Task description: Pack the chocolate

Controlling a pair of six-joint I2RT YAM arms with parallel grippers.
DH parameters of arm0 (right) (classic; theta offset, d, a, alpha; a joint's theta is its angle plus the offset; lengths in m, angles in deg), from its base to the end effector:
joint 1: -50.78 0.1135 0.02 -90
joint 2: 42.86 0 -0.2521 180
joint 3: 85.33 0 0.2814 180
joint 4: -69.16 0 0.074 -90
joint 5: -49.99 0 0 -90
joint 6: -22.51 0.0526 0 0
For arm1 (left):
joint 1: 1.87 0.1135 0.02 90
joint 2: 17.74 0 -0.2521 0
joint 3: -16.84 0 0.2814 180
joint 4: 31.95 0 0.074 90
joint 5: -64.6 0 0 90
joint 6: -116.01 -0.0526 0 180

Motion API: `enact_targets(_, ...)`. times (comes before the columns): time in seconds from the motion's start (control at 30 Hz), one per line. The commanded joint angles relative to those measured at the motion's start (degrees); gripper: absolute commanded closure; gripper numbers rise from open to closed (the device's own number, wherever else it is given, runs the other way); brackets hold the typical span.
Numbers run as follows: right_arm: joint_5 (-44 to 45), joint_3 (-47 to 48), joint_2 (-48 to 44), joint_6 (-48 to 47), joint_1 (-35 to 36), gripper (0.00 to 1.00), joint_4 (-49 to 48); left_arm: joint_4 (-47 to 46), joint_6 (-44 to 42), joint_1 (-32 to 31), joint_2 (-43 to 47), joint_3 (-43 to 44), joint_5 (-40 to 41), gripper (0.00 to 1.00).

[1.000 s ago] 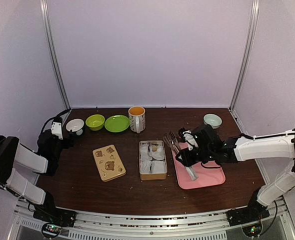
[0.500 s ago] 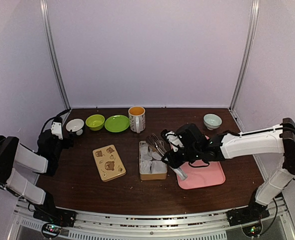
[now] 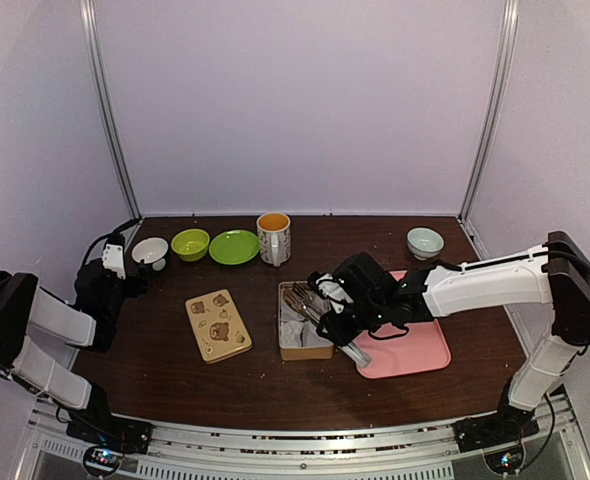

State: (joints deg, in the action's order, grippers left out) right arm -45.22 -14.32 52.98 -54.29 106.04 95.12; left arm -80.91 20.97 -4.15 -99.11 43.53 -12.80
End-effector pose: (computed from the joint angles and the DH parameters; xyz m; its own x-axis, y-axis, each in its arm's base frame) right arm 0.2132 0.3158 0.1482 -0.6242 -0.5011 -0.5994 -0.7278 0.6520 0.2129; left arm 0.2698 0.0007 0.1206 -0.1148 0.0904 -0.9893 -0.1686 0.9796 0.1091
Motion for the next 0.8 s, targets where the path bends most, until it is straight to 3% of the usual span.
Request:
enact_targets(0.0, 2.1, 1.82, 0.3, -0.71, 0.11, 0.64, -0.05, -2.96, 0.23, 0.45, -0.37, 0.9, -0.7, 0.02)
enact_targets(0.33, 2.69, 2.03, 0.4, -0.4, 0.23, 0.59, -0.2, -2.97, 0.3, 0.48, -0.38, 0.87, -0.71, 0.02)
enact_targets(0.77, 6.79, 2.13, 0.24, 2.27, -0.12, 0.59, -0.67, -3.02, 0.25, 0.51, -0.33, 0.92, -0.68, 0.02)
